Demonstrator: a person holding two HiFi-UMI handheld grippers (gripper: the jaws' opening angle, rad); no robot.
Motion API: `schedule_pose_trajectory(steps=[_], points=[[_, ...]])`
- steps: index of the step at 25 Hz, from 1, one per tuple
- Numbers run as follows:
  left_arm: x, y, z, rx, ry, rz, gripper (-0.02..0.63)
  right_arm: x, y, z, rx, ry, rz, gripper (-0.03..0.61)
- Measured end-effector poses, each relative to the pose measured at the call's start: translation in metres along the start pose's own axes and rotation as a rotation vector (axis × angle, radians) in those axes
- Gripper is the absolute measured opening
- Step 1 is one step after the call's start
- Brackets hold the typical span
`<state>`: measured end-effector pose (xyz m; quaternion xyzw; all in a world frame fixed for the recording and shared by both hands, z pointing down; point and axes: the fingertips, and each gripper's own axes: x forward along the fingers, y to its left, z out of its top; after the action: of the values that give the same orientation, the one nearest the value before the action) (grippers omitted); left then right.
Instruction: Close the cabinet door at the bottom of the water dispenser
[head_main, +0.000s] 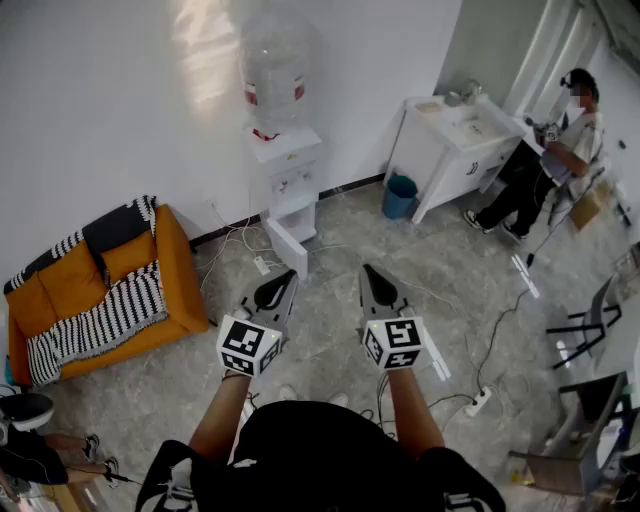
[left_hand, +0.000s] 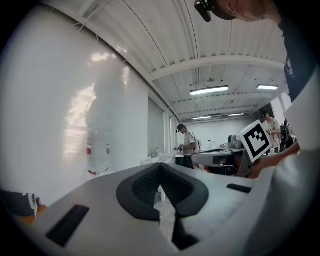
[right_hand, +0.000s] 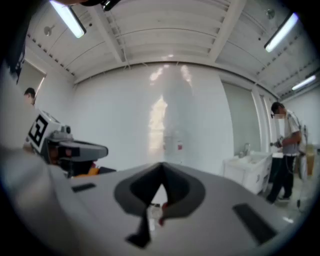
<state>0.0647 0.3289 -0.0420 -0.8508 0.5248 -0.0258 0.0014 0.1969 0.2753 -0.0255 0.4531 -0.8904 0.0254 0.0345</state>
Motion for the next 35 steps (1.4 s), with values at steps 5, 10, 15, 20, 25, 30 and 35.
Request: schedule_pose_trajectory(steps=[5, 10, 15, 20, 25, 30, 35], points=[[0.013, 0.003, 0.003, -0.011, -0.009, 0.000, 0.011, -0.001, 0.001, 0.006, -0.030, -0.029, 0.009, 0.034], [0.018, 0.002, 0.002, 0.037, -0.001, -0.016, 0.011, 0.006, 0.003, 0.003, -0.036, -0.017, 0.018, 0.034], [0.023, -0.005, 0.001, 0.017, -0.002, -0.019, 0.011, 0.007, 0.003, -0.006, -0.015, -0.002, 0.031, 0.034], [0.033, -0.013, -0.001, 0.012, 0.003, -0.006, 0.011, 0.004, -0.006, -0.009, -0.017, 0.004, 0.043, 0.034], [0.040, -0.027, -0.002, -0.014, -0.021, -0.002, 0.011, -0.005, -0.021, -0.014, 0.005, 0.006, 0.058, 0.034], [0.049, -0.053, -0.009, 0.018, -0.008, 0.022, 0.011, -0.020, -0.041, -0.024, -0.028, 0.015, 0.067, 0.034], [0.052, -0.072, -0.015, 0.023, 0.005, 0.050, 0.011, -0.034, -0.057, -0.032, -0.039, 0.019, 0.076, 0.034]])
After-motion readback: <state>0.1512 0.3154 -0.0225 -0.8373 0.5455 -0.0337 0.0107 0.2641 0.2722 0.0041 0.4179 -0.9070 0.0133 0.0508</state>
